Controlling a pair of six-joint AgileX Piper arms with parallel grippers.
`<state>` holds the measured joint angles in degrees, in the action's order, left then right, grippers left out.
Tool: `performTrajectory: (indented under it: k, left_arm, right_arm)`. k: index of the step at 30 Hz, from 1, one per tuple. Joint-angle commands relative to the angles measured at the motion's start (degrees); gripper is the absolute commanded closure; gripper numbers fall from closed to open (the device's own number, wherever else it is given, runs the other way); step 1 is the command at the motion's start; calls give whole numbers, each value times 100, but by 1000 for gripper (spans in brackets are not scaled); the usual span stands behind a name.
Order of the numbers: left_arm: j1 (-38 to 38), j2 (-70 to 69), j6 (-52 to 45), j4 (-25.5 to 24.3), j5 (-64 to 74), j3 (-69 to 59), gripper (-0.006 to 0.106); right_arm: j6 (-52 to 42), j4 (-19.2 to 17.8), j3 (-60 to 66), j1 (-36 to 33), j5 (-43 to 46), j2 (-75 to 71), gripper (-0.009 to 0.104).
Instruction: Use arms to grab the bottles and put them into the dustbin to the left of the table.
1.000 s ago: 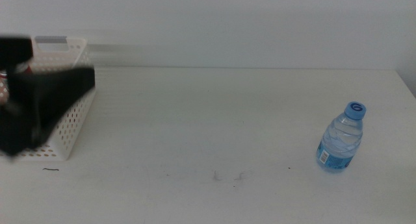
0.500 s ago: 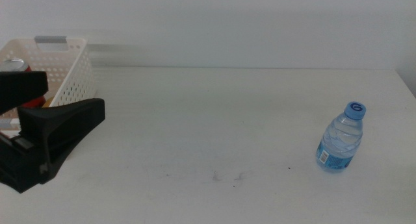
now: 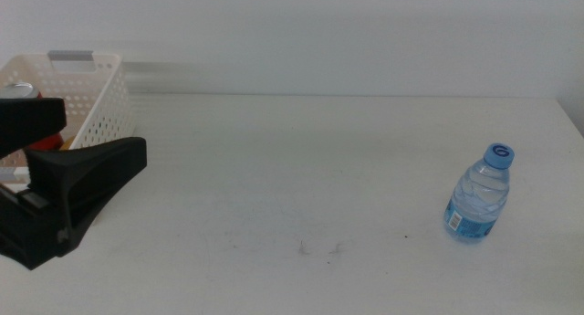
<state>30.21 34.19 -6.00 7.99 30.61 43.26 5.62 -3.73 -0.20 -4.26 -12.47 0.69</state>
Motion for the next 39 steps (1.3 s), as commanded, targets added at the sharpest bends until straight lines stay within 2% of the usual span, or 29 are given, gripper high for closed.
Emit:
performTrajectory:
  k: [1, 3, 6, 9, 11, 15, 17, 21, 28, 33, 34, 37, 39]
  left_arm:
    - [36, 30, -2, -70, -91, -30, 7]
    - [25, 30, -2, -138, -91, -30, 7]
    - [14, 30, -2, -150, -105, -30, 7]
    - [14, 30, -2, -150, -117, -30, 7]
    - [14, 30, -2, -150, -117, -30, 7]
    - [14, 30, -2, -207, -117, -30, 7]
    - [14, 30, -2, -203, -129, -30, 7]
    - [14, 30, -2, -215, -129, -30, 7]
    - [14, 30, -2, -265, -141, -30, 7]
    - [14, 30, -2, -265, -141, -30, 7]
    - [14, 30, -2, -265, -141, -30, 7]
    - [14, 30, -2, -263, -172, -30, 7]
    - [14, 30, -2, -263, -172, -30, 7]
  right_arm:
    - [-190, -41, -189, 31, 161, 285, 5]
    - [-280, -56, -374, 20, 575, 796, 5]
    - [-252, -176, -432, 20, 1683, 1835, 5]
    - [265, -359, -432, 20, 2707, 3085, 5]
    - [581, -646, -440, 20, 3306, 3957, 5]
    - [596, -1604, -440, 20, 4437, 5435, 5]
    - [596, -1805, -440, 20, 5163, 6164, 5]
    - [505, -1791, -454, 20, 6227, 7176, 5]
    - [42, -1319, -500, 20, 7333, 8456, 5]
    - [-240, -601, -514, 20, 7743, 9197, 5]
    - [-344, -551, -544, 20, 7884, 9347, 5]
    - [-613, -592, -792, 20, 8013, 9714, 5]
    - [-562, -854, -1031, 20, 8000, 9925, 5]
